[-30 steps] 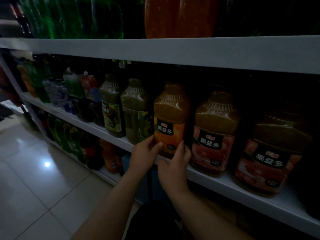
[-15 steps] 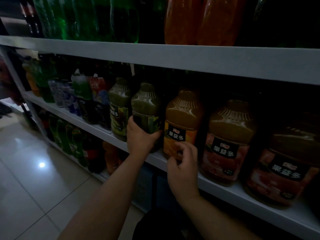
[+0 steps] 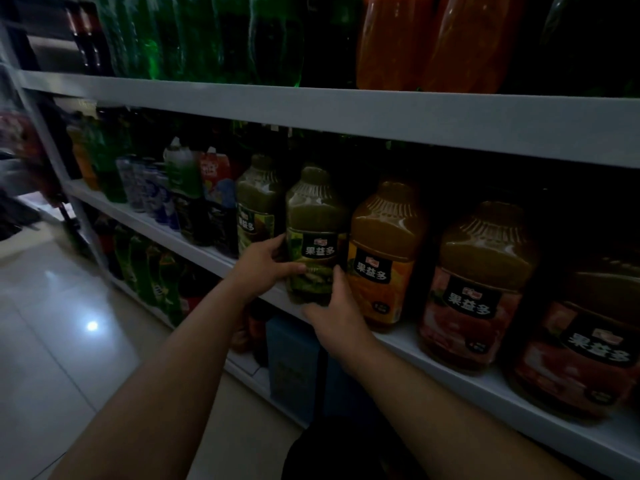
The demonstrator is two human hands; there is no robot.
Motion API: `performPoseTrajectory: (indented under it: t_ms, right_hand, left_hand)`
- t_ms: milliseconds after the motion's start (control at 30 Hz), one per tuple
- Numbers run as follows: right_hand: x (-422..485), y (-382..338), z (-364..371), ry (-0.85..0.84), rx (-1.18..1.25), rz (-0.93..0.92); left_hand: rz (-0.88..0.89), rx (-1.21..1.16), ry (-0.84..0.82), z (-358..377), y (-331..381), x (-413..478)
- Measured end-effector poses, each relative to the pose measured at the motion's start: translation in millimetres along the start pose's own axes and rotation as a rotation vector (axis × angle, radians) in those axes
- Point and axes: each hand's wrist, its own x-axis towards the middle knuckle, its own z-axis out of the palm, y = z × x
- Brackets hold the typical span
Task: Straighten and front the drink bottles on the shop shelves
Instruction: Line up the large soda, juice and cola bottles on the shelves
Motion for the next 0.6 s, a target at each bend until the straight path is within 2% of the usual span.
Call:
performPoseTrajectory:
  t_ms: [167,300,533,600]
  right_hand:
    - [11.6,-6.2,9.5,-0.025,0.024,0.144]
    - [15.0,-6.1,14.6,0.022,0.067,0.158]
    - [22.6,-1.5,13.2,0.057,0.196,0.202]
    - [23.5,-1.8,15.7,0.057,0.226,0.215]
  left_hand:
    - [0.027,0.087,0.012,-3.0,-3.3,2.6]
    - [0.024,0.162,-0.002,-10.2,-4.7,8.0]
    - [-0.103,0.006,-0.199,-26.7,-4.7,16.2]
    - [-0.106,0.02,-0.203,-27.9,-5.3,14.3]
